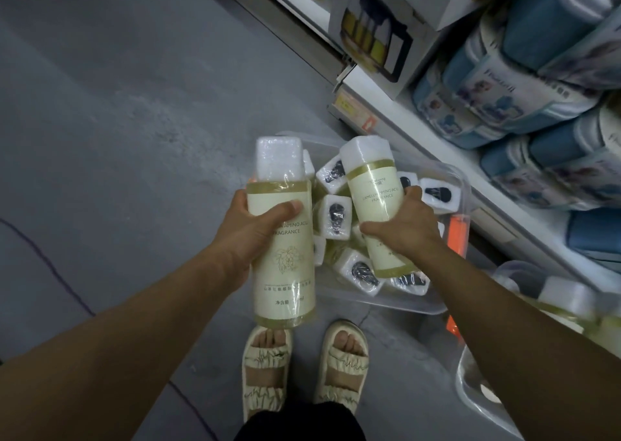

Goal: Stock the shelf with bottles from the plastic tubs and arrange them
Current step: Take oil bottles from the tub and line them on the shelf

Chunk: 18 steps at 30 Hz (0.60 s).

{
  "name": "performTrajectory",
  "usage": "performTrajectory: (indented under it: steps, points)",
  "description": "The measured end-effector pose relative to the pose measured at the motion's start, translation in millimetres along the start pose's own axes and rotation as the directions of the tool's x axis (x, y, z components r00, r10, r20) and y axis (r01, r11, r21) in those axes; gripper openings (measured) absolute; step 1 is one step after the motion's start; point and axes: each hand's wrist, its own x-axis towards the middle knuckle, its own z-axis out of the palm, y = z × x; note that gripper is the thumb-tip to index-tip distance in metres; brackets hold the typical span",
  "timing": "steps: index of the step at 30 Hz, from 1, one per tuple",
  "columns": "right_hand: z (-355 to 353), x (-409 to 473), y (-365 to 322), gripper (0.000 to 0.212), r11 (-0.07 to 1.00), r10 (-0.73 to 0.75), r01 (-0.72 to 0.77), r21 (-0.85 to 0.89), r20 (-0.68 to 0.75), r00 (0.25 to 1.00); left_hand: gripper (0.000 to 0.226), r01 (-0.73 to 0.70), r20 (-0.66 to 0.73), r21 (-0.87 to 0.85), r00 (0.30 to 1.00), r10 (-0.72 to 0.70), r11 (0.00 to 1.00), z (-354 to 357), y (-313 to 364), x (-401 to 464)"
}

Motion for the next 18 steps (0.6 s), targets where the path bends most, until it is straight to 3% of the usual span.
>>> performTrajectory:
  steps: [7,18]
  points:
    - [-44,-60,-21,0.072,0.979,-0.147,0.148,0.139,-0.017,0.989,0.064,-0.056,-0.028,0.022,0.998,0.056,0.998,-1,46,-32]
    - [-159,-181,-99,0.077,0.939,-0.267,0.286,0.192,-0.123,0.956,0.046,-0.225,-0.033,0.007,0.974,0.225,0.974,-14,181,-133]
